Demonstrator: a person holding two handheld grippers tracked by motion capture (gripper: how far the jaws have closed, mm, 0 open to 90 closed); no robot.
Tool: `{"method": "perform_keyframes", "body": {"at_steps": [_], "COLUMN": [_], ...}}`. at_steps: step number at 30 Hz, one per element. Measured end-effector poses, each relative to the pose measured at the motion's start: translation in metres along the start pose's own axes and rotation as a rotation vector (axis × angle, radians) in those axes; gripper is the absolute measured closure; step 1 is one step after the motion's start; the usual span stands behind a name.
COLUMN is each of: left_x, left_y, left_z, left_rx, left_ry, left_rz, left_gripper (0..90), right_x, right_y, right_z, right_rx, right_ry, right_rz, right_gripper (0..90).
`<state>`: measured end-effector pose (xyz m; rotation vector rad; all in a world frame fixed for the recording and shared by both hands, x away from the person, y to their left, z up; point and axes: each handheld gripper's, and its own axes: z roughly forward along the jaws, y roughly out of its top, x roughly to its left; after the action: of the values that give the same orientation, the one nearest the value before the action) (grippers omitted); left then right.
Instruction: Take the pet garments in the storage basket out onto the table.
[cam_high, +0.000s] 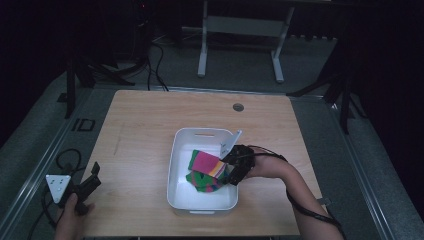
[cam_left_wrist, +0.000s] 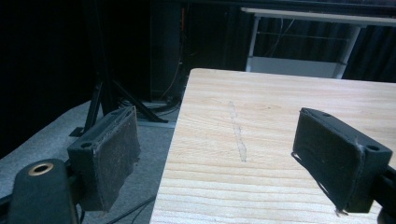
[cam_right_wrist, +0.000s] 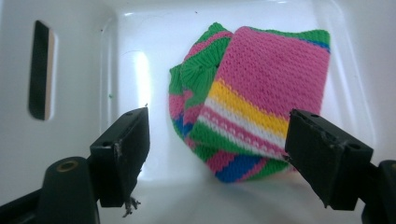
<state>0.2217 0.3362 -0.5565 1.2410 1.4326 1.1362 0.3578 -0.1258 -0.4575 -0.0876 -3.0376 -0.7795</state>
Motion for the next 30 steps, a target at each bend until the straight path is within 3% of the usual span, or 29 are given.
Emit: {"method": "perform_keyframes", "body": {"at_steps": [6,11,14,21,24,26,27,28,30], "left_x": [0.000,0.000,0.000,0.000,0.000,0.000,0.000,0.000,0.001], "left_y": [0.000,0.000,0.000,0.000,0.000,0.000,0.000,0.000,0.000], "left_z": [0.000,0.000,0.000,0.000,0.000,0.000,0.000,0.000,-0.001], "left_rx": [0.000,-0.003,-0.004,-0.006,-0.006,-0.007,-0.007,-0.007,-0.007], "left_ry": [-0.005,-0.010,-0.012,-0.014,-0.013,-0.014,-0.014,-0.015,-0.014], "left_rz": [0.002,0.002,0.001,0.002,0.002,0.002,0.002,0.001,-0.003], "left_gripper": [15.1,15.1,15.1,15.1,15.1,15.1,15.1,15.1,15.2], "right_x": [-0.001,0.001,0.002,0.003,0.006,0.005,0.005,0.004,0.004], "right_y": [0.013,0.017,0.017,0.015,0.018,0.019,0.019,0.020,0.020], "right_z": [0.021,0.040,0.050,0.069,0.072,0.071,0.071,0.069,0.065], "right_rx": [0.029,0.101,0.149,0.238,0.251,0.255,0.255,0.252,0.243], "right_ry": [0.013,0.014,-0.043,-0.089,-0.132,-0.163,-0.163,-0.183,-0.185], "right_rz": [-0.028,-0.034,-0.066,-0.077,-0.089,-0.100,-0.100,-0.090,-0.094], "right_gripper": [22.0,23.4,25.8,32.0,48.7,64.3,64.3,74.9,77.2]}}
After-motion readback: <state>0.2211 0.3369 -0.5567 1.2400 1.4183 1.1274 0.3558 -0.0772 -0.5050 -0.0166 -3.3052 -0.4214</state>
